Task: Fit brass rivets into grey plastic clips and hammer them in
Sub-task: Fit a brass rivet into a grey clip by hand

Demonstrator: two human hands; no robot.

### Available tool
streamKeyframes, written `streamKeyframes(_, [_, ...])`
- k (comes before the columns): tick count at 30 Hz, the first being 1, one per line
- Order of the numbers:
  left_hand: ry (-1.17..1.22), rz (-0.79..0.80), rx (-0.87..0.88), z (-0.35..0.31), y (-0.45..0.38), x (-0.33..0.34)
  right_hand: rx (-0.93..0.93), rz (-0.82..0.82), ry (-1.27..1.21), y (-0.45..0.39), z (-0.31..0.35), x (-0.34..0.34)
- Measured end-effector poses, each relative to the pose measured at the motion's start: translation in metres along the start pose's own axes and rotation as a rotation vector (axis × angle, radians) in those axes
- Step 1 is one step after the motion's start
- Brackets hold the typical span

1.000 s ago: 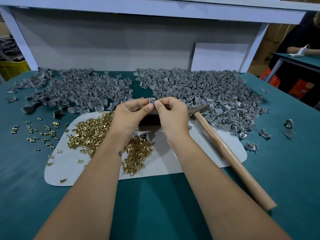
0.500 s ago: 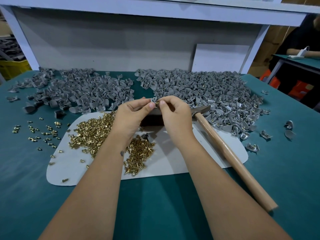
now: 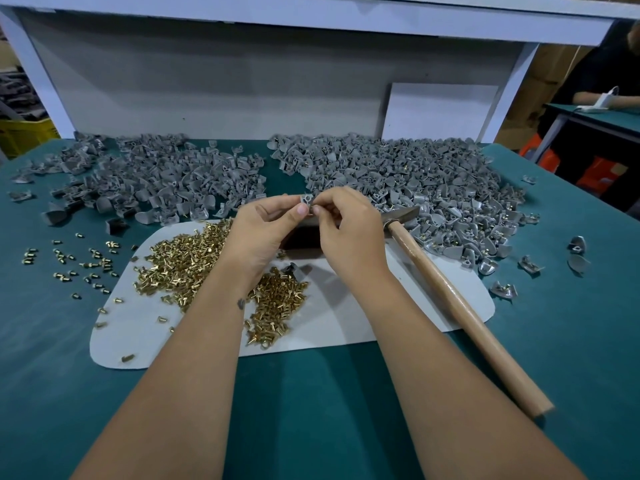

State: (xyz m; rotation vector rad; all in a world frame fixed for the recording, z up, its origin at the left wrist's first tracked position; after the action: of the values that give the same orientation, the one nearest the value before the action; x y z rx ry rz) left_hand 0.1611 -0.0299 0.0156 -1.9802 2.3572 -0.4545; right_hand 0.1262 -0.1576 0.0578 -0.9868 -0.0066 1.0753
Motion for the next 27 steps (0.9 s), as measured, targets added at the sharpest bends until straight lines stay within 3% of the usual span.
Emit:
streamKeyframes(14, [0.073, -0.066, 0.012, 0.000, 0.002, -0.005, 0.196, -0.002, -0.081, 0.004, -0.008, 0.006])
streamKeyframes(27, [0.074, -0.073, 0.013, 0.000, 0.000, -0.004, 0.252, -0.005, -0.139, 0.004, -0.012, 0.006])
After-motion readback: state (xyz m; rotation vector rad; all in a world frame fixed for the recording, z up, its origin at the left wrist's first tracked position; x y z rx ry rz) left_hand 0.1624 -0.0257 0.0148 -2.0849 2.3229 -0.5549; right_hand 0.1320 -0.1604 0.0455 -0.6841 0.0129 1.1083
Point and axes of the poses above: each hand's wrist, its own y-axis away from the middle knuckle, its own x-axis out of the palm, z = x × y, the point moved 8 cm from there along -y, towards the middle knuckle, and after that the axes turned 2 degrees about x, right-handed, at the moved point
